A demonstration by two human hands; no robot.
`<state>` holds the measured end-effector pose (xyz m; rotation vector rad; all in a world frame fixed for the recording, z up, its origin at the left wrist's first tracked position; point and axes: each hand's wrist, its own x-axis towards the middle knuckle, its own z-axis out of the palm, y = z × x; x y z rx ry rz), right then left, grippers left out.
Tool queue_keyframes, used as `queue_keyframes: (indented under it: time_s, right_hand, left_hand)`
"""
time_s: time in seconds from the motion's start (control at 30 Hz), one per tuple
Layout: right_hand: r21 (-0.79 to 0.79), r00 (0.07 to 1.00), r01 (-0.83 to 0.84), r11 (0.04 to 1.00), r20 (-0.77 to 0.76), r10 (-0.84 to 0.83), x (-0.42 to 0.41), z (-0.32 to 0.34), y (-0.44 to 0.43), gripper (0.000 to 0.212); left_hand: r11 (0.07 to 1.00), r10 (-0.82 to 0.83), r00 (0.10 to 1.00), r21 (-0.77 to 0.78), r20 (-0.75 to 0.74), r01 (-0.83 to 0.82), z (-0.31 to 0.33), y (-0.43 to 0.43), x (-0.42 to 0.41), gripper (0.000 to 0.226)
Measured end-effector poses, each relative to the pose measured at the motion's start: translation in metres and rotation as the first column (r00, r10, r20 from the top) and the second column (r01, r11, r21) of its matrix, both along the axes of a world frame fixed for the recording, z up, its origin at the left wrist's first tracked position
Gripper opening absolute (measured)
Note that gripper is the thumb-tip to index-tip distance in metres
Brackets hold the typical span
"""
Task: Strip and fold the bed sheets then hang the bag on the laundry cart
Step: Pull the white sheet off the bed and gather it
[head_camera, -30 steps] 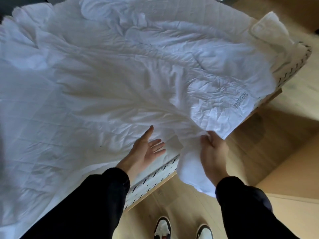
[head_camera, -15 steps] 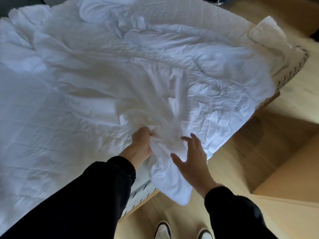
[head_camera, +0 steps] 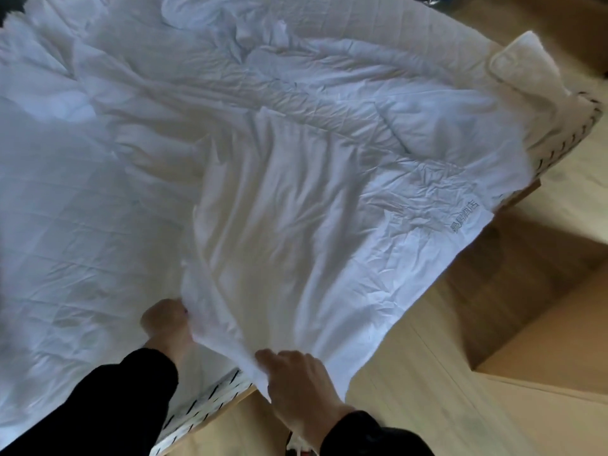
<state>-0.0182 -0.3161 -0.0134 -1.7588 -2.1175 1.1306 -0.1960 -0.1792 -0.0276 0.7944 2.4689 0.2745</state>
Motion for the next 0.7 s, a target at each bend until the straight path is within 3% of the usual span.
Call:
queue_keyframes:
  time_s: [0.07, 0.13, 0.2, 0.3, 0.4, 0.5, 0.57, 0.7]
  right_hand:
    - [-0.061, 0.999, -0.018, 0.998, -0.038, 0.015, 0.001, -0.007, -0.006, 0.038]
    - [-0.139, 0.997, -0.069, 0.988, -0.048, 0.063, 0.004, -0.013, -0.012, 0.04]
    - [-0.166, 0.996, -0.086, 0.982, -0.04, 0.08, 0.004, -0.019, -0.016, 0.039]
    - [-0.158, 1.0, -0.012, 0.987, 0.005, 0.013, 0.003, -0.027, -0.018, 0.04]
    - [-0.15, 0.995, 0.098, 0.984, 0.048, -0.091, 0.003, -0.029, -0.015, 0.044]
    - [-0.097, 0.982, 0.177, 0.979, 0.08, -0.17, 0.004, -0.031, -0.009, 0.042]
    - [-0.083, 0.977, 0.201, 0.976, 0.094, -0.193, 0.004, -0.032, -0.005, 0.041]
    - [-0.001, 0.972, 0.188, 0.982, 0.147, -0.186, -0.001, -0.031, 0.001, 0.043]
  left_hand:
    - [0.991, 0.111, 0.984, 0.053, 0.142, -0.119, -0.01, -0.008, -0.011, 0.025]
    - [0.984, 0.075, 0.975, 0.14, 0.211, -0.106, -0.013, -0.02, 0.0, 0.052]
    - [0.992, -0.042, 0.99, 0.126, 0.135, 0.025, -0.016, -0.026, 0.016, 0.077]
    - [0.973, -0.229, 0.972, 0.009, 0.056, 0.229, -0.018, -0.029, 0.04, 0.09]
    - [0.992, -0.125, 0.977, 0.031, 0.172, 0.122, -0.029, -0.025, 0.03, 0.075]
    - [0.986, -0.04, 0.953, 0.167, 0.301, -0.012, -0.04, -0.024, 0.002, 0.053]
    - [0.966, -0.107, 0.953, 0.258, 0.283, 0.032, -0.034, -0.03, -0.012, 0.028]
    - [0.938, -0.098, 0.985, 0.343, 0.139, 0.045, -0.033, -0.039, -0.039, 0.039]
